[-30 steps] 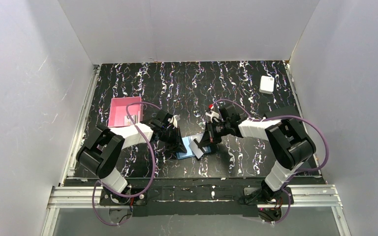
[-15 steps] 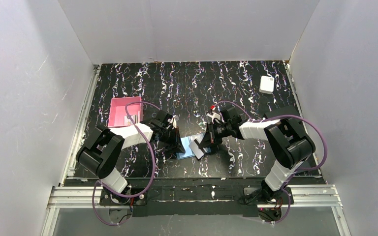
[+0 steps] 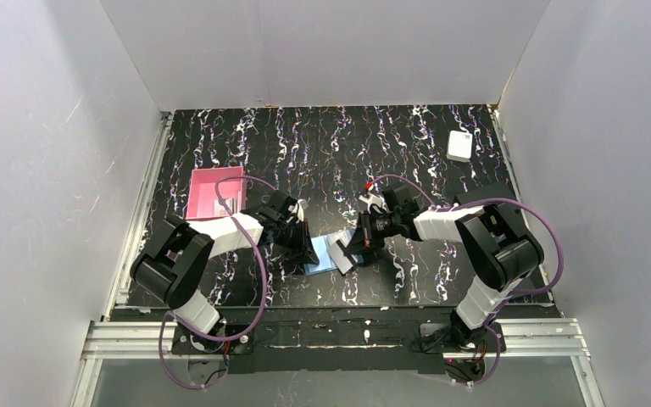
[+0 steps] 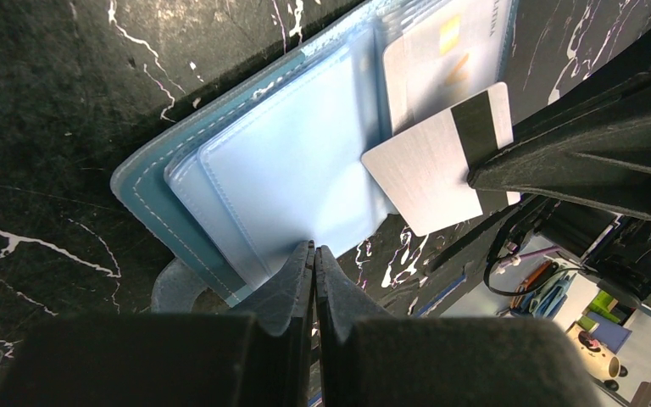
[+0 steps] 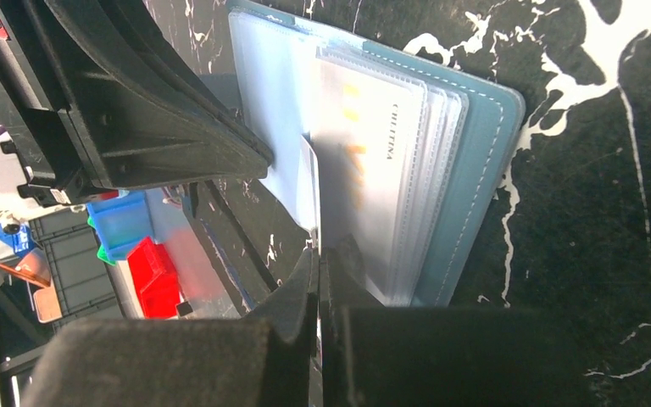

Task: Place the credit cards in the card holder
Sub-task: Insert the credit card into the card holder.

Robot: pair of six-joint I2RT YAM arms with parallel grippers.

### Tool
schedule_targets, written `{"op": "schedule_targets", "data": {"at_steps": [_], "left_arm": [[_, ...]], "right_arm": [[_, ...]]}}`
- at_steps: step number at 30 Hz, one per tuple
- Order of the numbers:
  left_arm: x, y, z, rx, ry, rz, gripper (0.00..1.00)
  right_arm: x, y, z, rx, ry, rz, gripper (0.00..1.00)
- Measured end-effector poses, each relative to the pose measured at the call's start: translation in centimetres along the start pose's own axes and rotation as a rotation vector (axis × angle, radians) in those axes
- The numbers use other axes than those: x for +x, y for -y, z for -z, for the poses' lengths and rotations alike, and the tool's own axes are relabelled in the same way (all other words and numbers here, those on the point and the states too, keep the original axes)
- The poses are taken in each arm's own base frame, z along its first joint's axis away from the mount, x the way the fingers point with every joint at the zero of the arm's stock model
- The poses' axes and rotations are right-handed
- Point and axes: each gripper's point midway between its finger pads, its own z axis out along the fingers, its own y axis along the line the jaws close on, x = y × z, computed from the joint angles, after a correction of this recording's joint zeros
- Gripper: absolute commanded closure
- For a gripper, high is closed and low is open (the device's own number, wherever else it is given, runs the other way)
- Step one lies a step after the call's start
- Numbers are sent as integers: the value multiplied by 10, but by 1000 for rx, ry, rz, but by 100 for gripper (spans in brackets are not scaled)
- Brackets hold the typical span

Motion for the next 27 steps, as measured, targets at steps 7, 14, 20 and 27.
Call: {"op": "schedule_targets", "data": {"at_steps": [7,14,20,27], "left_arm": [[1,0,0,0,1,-3,100],[1,0,0,-1,1,-4,100],[1,1,0,0,2,-5,100],[1,1,0,-1,1,-5,100]], "right_arm": [[-1,2,0,10,6,-1,99],[-3,3,1,25,18,2,99],[-3,2,1,21,17,-1,99],[-7,-3,-5,-13,27,-10,99]]}}
